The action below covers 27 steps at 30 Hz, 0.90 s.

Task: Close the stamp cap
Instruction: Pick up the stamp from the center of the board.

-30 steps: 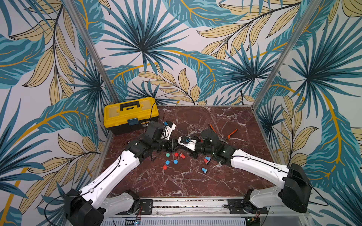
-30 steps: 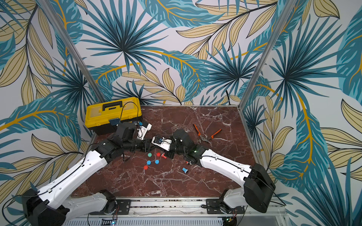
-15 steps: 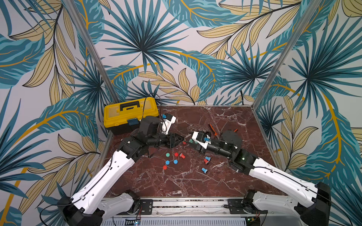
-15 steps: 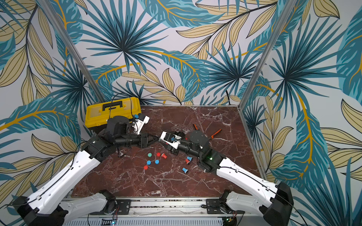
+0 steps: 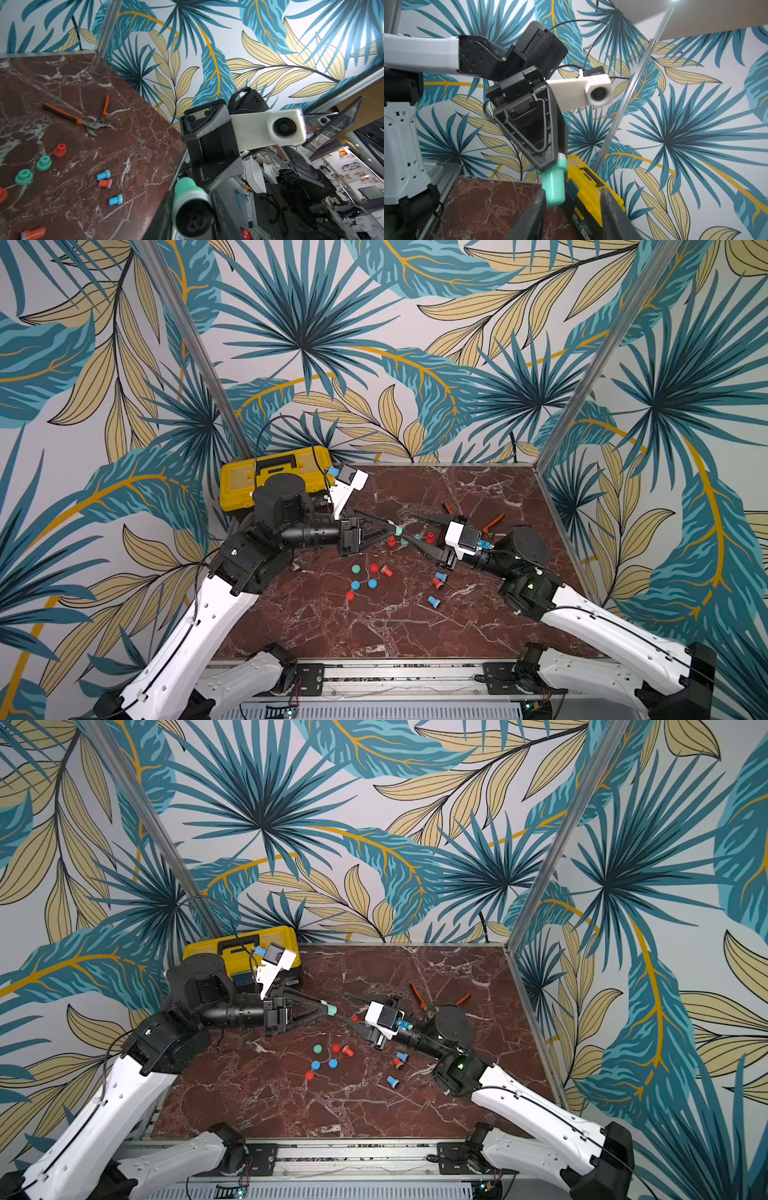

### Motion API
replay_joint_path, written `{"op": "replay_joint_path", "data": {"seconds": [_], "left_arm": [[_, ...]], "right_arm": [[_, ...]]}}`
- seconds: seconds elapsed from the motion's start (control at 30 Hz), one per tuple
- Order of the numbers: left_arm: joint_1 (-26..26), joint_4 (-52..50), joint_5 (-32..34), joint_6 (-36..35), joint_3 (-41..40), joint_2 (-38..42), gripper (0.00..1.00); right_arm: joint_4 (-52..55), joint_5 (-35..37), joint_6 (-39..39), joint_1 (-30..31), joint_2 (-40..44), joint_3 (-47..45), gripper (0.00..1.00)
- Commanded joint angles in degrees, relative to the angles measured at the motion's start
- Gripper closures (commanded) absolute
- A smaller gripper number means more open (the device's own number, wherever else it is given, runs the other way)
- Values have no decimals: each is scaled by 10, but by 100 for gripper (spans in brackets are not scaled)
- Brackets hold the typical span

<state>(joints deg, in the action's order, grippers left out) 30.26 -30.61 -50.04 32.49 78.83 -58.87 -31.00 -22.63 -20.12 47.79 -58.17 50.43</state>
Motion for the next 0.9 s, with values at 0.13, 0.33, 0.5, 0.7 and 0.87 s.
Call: {"op": "replay_joint_path", "data": {"seconds": [0.13, 0.33, 0.5, 0.7, 0.87], "left_arm": [[-4, 145, -47, 102, -32, 17, 86], [-4, 145, -43, 109, -35, 18, 86], [-4, 145, -39, 110, -37, 18, 86], [-4, 145, -41, 111, -38, 16, 86], [-4, 145, -40, 111, -39, 17, 86]], "right_arm": [[-115, -104, 31, 2, -37, 20, 59], [-133, -112, 37, 2, -60, 35, 66], [-148, -115, 45, 2, -67, 36, 68], [-155, -119, 50, 2, -72, 40, 71], [-152, -132, 50, 2, -76, 47, 73]]}}
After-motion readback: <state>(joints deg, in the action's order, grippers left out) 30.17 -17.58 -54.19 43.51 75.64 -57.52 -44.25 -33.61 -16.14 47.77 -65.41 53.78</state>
